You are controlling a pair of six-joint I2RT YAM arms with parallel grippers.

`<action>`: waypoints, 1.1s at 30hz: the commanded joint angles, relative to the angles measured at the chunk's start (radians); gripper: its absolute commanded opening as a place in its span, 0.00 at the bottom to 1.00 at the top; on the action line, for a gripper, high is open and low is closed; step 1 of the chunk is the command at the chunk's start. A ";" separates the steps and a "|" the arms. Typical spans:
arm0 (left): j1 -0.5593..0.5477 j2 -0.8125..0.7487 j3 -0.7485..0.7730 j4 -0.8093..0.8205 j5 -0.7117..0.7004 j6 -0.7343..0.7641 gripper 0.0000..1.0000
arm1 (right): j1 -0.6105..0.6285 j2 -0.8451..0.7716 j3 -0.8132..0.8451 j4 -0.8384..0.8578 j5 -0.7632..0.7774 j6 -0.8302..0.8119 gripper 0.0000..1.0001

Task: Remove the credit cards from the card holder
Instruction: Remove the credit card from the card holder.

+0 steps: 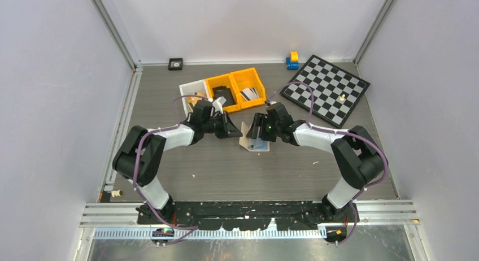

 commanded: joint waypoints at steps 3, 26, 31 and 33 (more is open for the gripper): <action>0.005 0.049 0.065 -0.052 0.006 0.027 0.00 | -0.060 -0.045 -0.080 0.211 -0.111 0.111 0.65; 0.018 0.052 0.037 0.026 0.016 0.000 0.00 | -0.122 -0.025 -0.095 0.192 -0.111 0.153 0.63; 0.018 0.008 0.023 0.047 0.036 0.001 0.00 | -0.117 -0.059 -0.092 0.160 -0.078 0.125 0.61; 0.018 0.003 0.001 0.130 0.066 -0.030 0.00 | -0.111 -0.057 -0.087 0.153 -0.074 0.120 0.54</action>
